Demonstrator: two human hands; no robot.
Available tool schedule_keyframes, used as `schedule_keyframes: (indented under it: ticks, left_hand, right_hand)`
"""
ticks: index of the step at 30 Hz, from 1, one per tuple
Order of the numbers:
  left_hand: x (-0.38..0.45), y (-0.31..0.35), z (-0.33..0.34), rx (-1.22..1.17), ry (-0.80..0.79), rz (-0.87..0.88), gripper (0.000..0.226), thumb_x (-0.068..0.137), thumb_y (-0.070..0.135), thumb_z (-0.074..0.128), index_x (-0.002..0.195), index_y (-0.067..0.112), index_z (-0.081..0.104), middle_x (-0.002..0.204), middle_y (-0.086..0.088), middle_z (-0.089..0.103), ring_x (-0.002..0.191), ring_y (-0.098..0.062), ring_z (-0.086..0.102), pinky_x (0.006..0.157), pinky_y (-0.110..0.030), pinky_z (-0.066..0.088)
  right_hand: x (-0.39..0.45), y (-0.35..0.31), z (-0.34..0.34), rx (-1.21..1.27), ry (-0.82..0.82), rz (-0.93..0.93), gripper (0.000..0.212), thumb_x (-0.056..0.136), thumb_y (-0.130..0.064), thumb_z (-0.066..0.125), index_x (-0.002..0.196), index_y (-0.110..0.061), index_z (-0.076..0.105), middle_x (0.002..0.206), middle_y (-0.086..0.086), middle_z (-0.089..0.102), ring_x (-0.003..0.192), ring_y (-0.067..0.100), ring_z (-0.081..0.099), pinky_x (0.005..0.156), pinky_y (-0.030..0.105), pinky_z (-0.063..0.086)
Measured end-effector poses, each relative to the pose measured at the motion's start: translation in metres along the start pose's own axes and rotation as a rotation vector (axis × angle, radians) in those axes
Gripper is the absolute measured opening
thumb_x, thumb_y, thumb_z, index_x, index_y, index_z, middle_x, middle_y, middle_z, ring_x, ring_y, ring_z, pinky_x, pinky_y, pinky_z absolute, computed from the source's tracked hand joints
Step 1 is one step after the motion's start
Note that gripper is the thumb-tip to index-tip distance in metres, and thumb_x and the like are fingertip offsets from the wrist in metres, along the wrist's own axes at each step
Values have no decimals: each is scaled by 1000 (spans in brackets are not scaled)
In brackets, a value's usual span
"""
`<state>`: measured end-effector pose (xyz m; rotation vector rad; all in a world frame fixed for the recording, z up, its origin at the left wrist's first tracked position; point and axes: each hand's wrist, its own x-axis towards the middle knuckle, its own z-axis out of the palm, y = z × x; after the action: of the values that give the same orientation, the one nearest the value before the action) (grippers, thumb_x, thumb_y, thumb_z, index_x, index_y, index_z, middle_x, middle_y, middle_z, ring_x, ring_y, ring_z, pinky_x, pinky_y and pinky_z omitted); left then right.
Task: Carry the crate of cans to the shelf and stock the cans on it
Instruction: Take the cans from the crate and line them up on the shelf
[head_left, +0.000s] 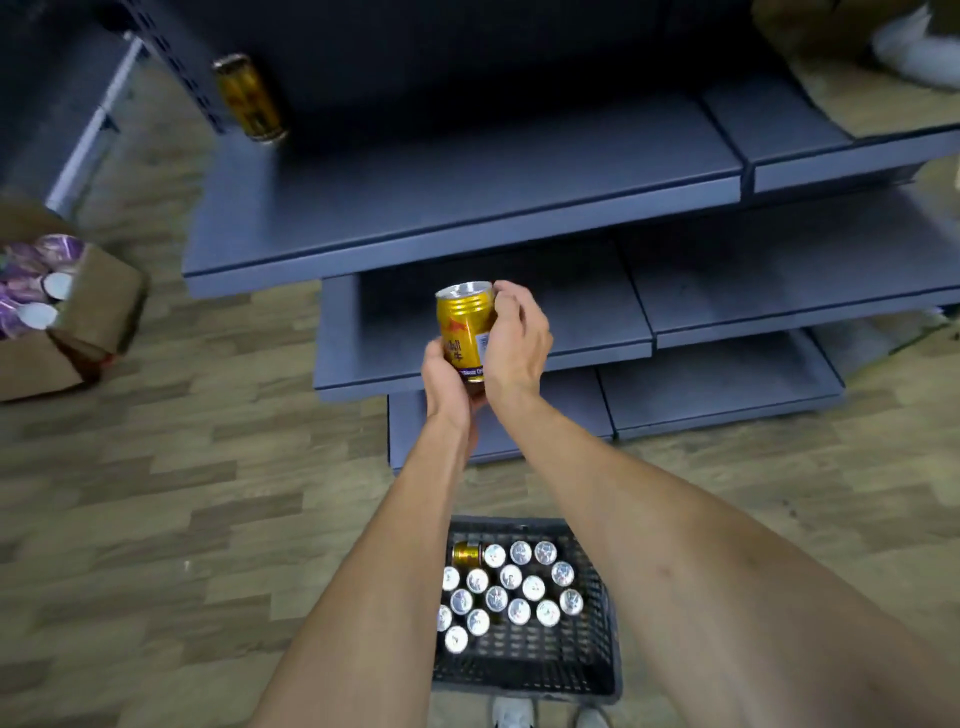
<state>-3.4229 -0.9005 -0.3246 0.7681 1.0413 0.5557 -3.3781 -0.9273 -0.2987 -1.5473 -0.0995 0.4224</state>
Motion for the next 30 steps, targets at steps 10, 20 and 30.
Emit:
schedule_keyframes:
  ticks: [10, 20, 30]
  left_hand:
    - [8, 74, 2, 33, -186, 253, 19, 93, 18, 44, 81, 11, 58, 70, -3, 57, 60, -12, 54, 56, -26, 46]
    - [56, 149, 23, 133, -61, 356, 23, 98, 9, 44, 102, 6, 66, 95, -14, 67, 83, -20, 64, 73, -35, 58]
    - [84, 173, 11, 1207, 33, 702, 27, 76, 44, 64, 77, 18, 59, 85, -5, 57, 76, -24, 57, 66, -37, 50]
  right_hand:
    - [37, -67, 45, 61, 121, 36, 41, 97, -25, 46, 58, -13, 48, 62, 0, 54, 63, 15, 50, 65, 35, 44]
    - [66, -103, 93, -27, -44, -140, 28, 99, -49, 50, 88, -28, 65, 85, -8, 65, 85, 8, 64, 77, 29, 55]
    - [94, -89, 110, -73, -70, -209, 33, 100, -42, 47, 105, -17, 68, 96, 3, 67, 92, 19, 62, 87, 44, 54]
